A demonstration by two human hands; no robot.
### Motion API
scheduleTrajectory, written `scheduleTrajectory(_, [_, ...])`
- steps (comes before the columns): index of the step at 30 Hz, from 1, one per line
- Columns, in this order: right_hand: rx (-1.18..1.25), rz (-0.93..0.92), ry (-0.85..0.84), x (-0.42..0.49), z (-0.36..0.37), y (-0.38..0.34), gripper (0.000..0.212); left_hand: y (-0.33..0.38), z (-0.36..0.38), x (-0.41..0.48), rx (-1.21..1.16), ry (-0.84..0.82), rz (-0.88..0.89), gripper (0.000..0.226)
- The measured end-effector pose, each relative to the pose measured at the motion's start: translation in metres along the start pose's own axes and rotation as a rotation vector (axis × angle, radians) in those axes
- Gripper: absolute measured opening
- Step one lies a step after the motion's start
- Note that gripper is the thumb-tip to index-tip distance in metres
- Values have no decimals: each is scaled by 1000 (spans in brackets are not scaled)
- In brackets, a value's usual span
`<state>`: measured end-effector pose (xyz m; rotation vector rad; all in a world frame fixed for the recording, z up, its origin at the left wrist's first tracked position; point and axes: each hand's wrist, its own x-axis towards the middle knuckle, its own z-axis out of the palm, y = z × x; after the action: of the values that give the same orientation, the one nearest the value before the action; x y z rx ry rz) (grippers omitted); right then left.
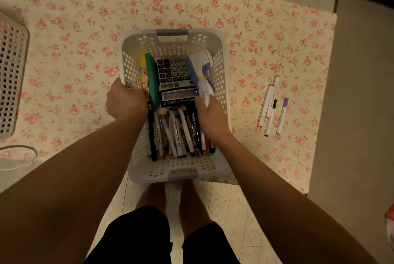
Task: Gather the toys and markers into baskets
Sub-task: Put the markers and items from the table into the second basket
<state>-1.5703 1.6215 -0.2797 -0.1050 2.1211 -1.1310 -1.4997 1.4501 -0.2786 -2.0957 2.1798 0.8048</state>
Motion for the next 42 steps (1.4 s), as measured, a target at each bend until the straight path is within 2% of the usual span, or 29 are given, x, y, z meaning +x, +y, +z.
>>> scheduleTrajectory(2, [-29,95,-17,-6,9,15,18,-1,1,0,4,4,-1,16])
scheduleTrajectory(5, [-87,187,25,-11,21,33,25,0,1,0,9,14,-2,16])
scheduleTrajectory(7, [-172,228,65,-13,29,41,22,-1,1,0,11,18,3,17])
scheduleTrajectory(13, [-386,232,115,-21,41,48,37,-2,2,1,7,11,14,17])
scheduleTrajectory(17, [-443,122,164,-23,39,32,43,-3,2,1,13,4,14,17])
scheduleTrajectory(21, [-275,-163,385,-8,21,-6,14,0,2,-1,25,20,8,18])
scheduleTrajectory(23, [-177,-290,478,4,3,-30,8,1,1,-2,34,29,4,20])
scheduleTrajectory(28, [-107,-353,643,48,-55,-45,14,2,0,-3,18,6,-9,20])
scheduleTrajectory(31, [-247,-221,660,72,-91,-17,16,3,-1,-4,11,-10,-6,22])
scheduleTrajectory(36, [-576,209,482,89,-139,58,15,7,1,-5,-21,-48,-39,21])
scheduleTrajectory(39, [-610,297,429,85,-148,79,27,23,6,-7,-37,-58,-39,18])
scheduleTrajectory(42, [-621,343,399,80,-147,87,27,44,16,-10,-45,-71,-14,23])
